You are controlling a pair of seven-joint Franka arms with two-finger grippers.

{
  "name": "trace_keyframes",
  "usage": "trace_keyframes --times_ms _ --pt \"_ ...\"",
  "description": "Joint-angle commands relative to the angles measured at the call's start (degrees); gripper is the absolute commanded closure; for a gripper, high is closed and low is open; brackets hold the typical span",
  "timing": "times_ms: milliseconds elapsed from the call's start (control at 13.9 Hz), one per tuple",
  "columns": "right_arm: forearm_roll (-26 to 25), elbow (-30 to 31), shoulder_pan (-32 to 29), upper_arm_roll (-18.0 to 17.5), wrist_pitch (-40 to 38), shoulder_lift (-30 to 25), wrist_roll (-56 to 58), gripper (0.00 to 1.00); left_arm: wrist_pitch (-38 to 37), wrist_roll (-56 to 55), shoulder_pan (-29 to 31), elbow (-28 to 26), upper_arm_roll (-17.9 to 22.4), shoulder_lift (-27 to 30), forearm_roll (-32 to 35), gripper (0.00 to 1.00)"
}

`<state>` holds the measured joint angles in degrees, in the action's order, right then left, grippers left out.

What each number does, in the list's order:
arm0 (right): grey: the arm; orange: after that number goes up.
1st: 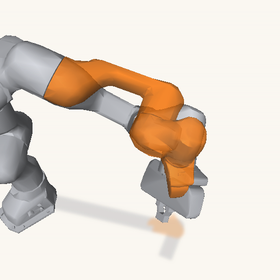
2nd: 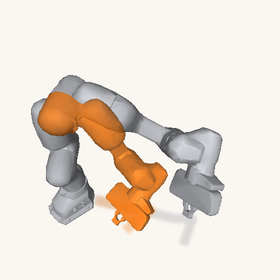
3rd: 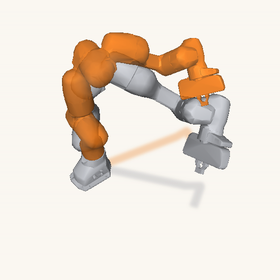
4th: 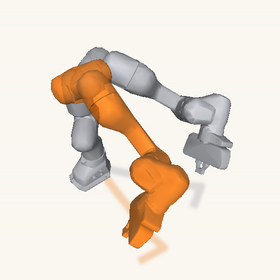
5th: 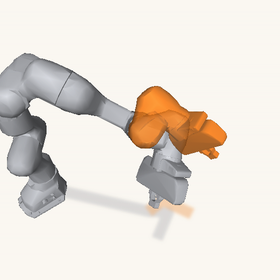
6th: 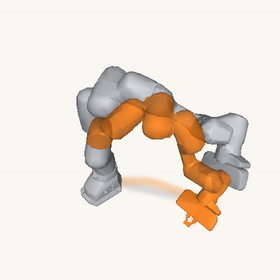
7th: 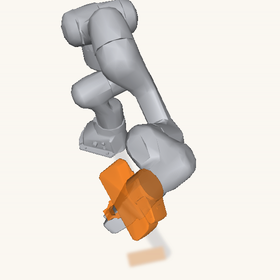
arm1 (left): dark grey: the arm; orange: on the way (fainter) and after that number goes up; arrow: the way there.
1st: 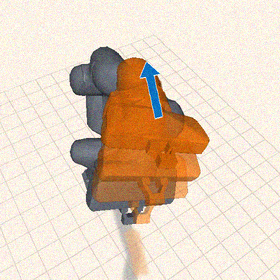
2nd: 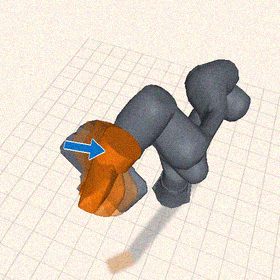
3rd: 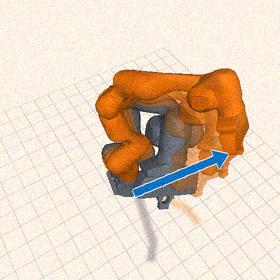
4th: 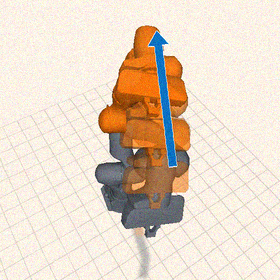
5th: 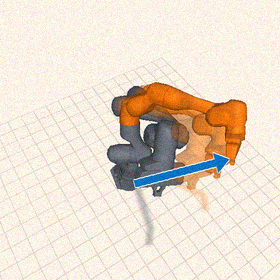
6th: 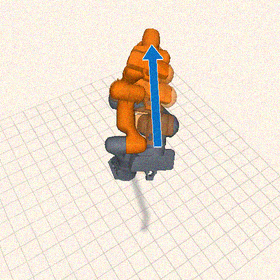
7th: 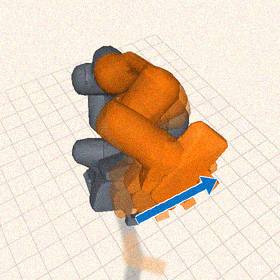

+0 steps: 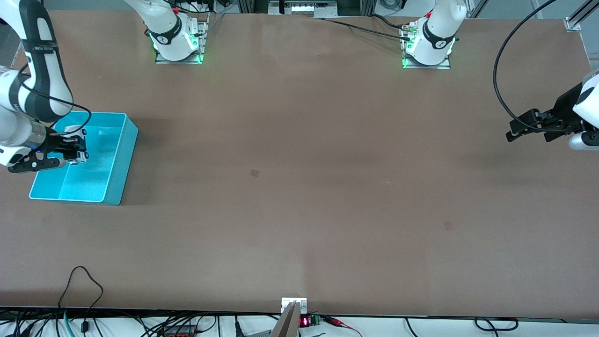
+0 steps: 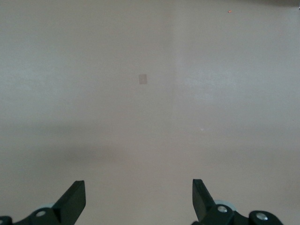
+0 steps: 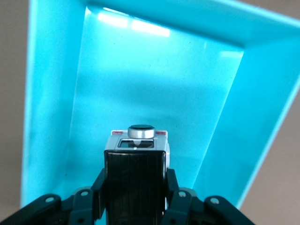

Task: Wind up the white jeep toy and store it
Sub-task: 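Lift the jeep with the right gripper and carry it over the bin, then lower the jeep into the bin and open the right gripper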

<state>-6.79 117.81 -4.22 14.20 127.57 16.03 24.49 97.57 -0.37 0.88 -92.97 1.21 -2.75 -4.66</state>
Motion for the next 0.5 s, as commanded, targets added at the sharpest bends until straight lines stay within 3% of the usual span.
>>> trace_keyframes --times_ms 0,432 --pt "0.81 2.94 0.62 0.39 6.09 2.06 -2.07 1.0 -0.19 0.02 -0.36 1.04 0.02 -0.15 1.14 0.0" --pt "0.9 6.81 0.18 0.39 11.12 4.97 -6.56 1.0 -0.02 0.1 -0.36 1.04 0.02 -0.15 1.06 0.0"
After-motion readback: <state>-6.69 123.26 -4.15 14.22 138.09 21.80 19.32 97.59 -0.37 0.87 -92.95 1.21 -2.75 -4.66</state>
